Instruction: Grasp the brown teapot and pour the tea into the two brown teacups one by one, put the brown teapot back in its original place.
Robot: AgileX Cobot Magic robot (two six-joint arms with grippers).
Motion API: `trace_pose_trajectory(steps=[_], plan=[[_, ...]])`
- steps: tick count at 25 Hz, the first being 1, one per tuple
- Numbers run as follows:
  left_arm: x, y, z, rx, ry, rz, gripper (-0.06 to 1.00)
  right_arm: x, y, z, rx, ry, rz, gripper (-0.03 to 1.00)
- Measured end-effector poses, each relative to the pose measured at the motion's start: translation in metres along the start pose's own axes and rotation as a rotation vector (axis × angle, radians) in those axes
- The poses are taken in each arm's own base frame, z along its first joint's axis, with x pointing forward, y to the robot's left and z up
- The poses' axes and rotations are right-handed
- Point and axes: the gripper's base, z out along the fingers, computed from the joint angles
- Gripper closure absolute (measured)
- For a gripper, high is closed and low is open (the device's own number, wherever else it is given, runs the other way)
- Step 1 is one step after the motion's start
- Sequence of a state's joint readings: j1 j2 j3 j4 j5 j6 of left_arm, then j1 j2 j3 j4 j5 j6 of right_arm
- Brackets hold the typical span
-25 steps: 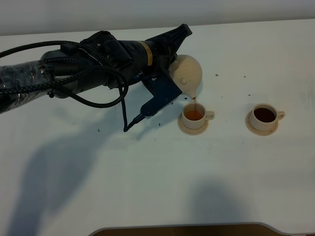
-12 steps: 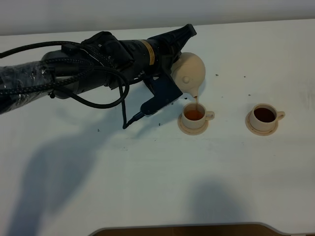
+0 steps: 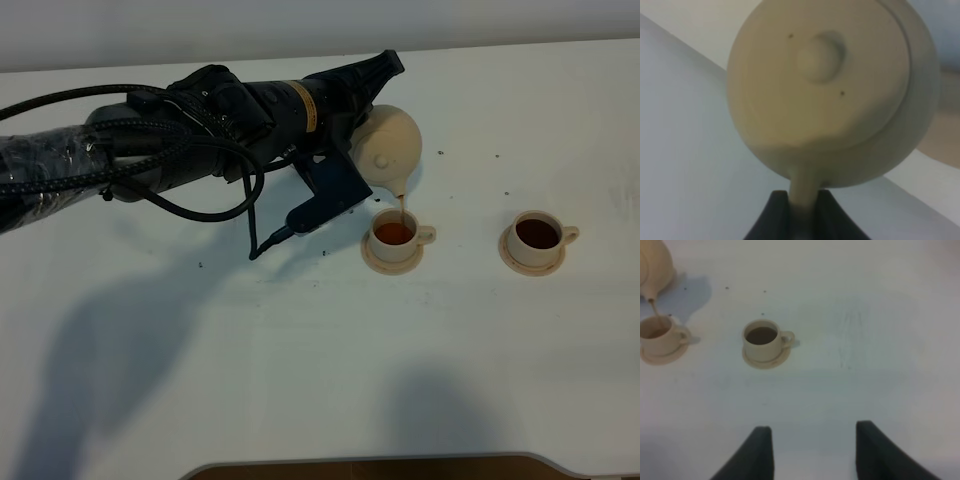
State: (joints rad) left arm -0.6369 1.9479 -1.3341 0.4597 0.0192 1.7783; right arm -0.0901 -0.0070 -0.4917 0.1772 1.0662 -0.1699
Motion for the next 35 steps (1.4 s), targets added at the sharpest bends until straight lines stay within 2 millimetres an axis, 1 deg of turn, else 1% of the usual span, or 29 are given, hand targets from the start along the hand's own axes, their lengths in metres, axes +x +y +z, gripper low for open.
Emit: trace_pose_trajectory(steps=[12,35], plan=[[0.0001,0.0003,0.0,-0.004,0.001,0.034,0.84,0.0,0.0,0.0,0.0,0.0,0.0,0.56],[0.001,0.0046,-0.0001,-0.05,0.015,0.179,0.84,0.0,0.0,0.0,0.0,0.0,0.0,0.56]])
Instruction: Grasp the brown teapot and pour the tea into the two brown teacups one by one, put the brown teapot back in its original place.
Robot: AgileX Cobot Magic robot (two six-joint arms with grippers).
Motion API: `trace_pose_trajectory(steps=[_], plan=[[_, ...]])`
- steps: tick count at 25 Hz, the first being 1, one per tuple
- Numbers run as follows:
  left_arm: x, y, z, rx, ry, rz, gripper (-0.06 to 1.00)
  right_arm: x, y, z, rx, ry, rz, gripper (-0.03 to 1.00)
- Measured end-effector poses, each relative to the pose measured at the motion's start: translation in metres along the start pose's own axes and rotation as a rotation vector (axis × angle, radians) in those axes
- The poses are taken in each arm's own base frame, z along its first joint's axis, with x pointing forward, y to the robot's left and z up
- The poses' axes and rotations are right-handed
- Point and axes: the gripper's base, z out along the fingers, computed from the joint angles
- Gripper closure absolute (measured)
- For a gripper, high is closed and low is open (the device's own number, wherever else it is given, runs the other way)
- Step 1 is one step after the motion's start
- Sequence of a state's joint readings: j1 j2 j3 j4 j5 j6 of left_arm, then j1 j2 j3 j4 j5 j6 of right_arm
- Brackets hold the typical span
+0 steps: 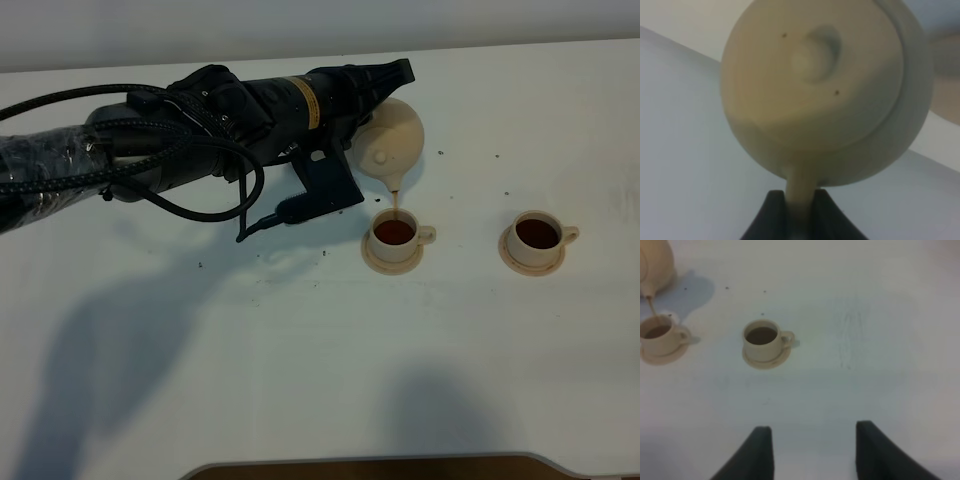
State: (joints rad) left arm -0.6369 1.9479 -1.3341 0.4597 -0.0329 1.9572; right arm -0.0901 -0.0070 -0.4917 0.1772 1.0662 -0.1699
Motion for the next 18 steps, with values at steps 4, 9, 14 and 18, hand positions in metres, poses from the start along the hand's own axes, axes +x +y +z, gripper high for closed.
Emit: trace_pose_trajectory(steps=[4,9,14,18], plan=[[0.0,0.0,0.0,0.0,0.0,0.007,0.84,0.0,0.0,0.0,0.0,0.0,0.0,0.56],[0.0001,0.0002,0.0,-0.002,0.001,0.035,0.84,0.0,0.0,0.0,0.0,0.0,0.0,0.56],[0.0005,0.0012,0.0,-0.013,0.006,0.051,0.84,0.0,0.0,0.0,0.0,0.0,0.0,0.56],[0.001,0.0026,0.0,-0.028,0.012,0.051,0.84,0.0,0.0,0.0,0.0,0.0,0.0,0.56]])
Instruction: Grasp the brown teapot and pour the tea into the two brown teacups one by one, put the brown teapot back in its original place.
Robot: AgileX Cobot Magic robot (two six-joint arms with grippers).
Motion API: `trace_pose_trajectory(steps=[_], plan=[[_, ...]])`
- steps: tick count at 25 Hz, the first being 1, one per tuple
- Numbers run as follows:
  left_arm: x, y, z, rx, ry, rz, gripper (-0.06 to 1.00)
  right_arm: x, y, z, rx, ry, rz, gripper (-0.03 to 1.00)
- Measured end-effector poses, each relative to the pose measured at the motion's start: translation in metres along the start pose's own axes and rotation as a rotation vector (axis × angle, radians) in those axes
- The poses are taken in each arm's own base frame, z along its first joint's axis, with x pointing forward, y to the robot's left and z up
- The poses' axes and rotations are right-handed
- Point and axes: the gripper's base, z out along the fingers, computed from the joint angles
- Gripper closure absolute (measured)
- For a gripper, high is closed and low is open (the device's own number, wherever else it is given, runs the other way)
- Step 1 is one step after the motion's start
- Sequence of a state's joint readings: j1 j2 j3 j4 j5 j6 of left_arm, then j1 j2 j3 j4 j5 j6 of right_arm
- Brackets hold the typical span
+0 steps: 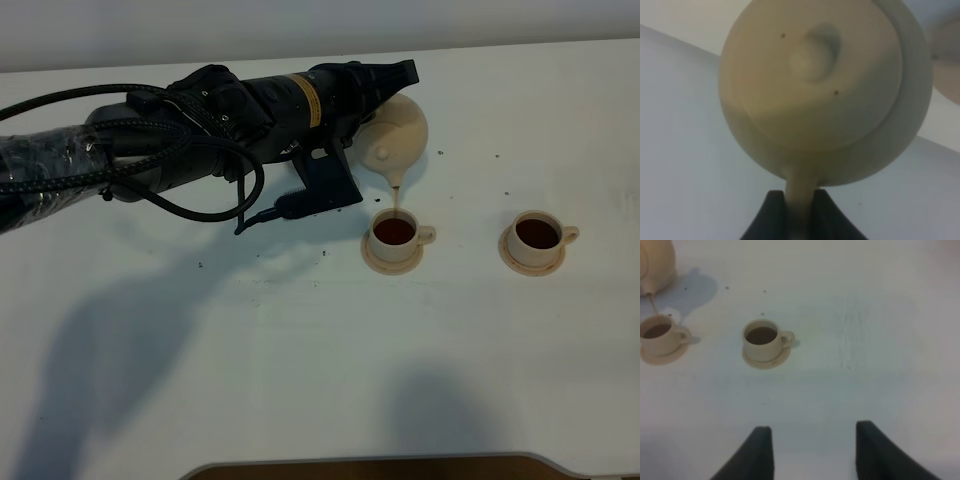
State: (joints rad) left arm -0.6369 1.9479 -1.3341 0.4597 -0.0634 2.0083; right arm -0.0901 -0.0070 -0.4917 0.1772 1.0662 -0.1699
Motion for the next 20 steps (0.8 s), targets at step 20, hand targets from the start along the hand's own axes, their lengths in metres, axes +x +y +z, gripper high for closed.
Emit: trace_pose_trajectory(steps=[20], plan=[[-0.0019,-0.004,-0.0001,0.045,-0.02,-0.043,0.84,0.0,0.0,0.0,0.0,0.0,0.0,0.56]])
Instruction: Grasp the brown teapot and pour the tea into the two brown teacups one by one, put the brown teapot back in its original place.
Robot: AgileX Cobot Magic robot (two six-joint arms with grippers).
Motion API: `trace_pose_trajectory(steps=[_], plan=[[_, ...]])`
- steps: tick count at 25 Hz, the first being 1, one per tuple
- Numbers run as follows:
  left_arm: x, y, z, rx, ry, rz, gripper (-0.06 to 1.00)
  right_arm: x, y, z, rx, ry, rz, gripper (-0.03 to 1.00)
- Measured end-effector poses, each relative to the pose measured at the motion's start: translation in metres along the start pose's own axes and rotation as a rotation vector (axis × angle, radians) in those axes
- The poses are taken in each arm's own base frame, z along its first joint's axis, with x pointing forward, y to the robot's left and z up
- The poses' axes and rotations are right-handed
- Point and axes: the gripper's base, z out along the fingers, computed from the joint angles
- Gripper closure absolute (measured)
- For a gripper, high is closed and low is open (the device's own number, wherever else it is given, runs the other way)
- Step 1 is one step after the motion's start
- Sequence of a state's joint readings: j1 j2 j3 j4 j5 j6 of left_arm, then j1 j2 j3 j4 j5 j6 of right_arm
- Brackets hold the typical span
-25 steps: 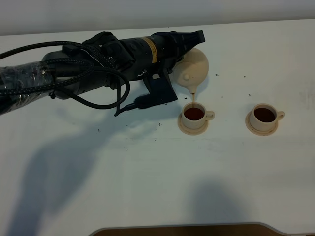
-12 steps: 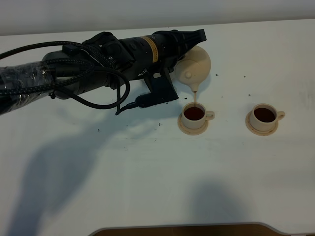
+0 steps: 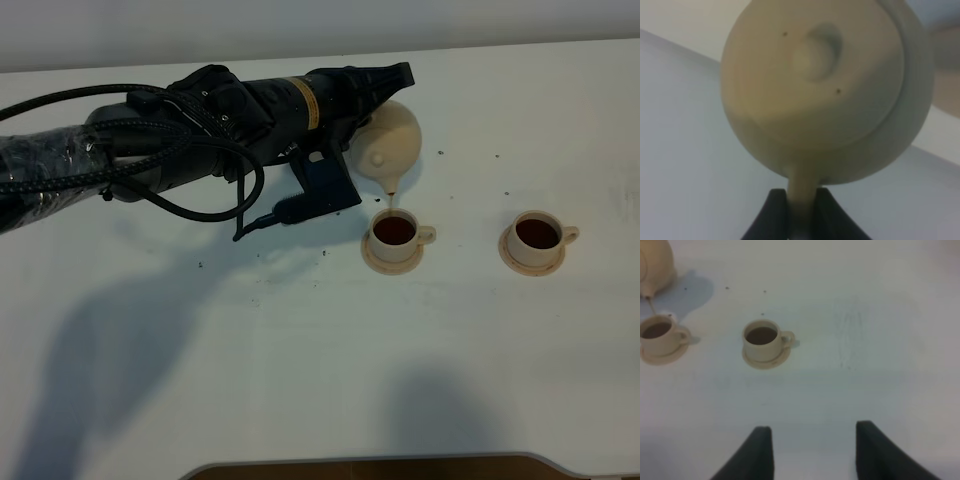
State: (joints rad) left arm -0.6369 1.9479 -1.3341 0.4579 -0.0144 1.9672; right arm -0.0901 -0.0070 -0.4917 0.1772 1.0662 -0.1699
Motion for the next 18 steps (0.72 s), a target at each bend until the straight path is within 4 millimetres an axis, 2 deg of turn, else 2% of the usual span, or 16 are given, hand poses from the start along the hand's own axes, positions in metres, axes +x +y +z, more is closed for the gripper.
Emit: trace_pose_trajectory(steps=[10,18], plan=[[-0.003,-0.008,0.0,0.093,-0.029,-0.182,0.84,0.0,0.0,0.0,0.0,0.0,0.0,0.56],[-0.007,-0.016,-0.002,0.187,-0.025,-0.53,0.84,0.0,0.0,0.0,0.0,0.0,0.0,0.56]])
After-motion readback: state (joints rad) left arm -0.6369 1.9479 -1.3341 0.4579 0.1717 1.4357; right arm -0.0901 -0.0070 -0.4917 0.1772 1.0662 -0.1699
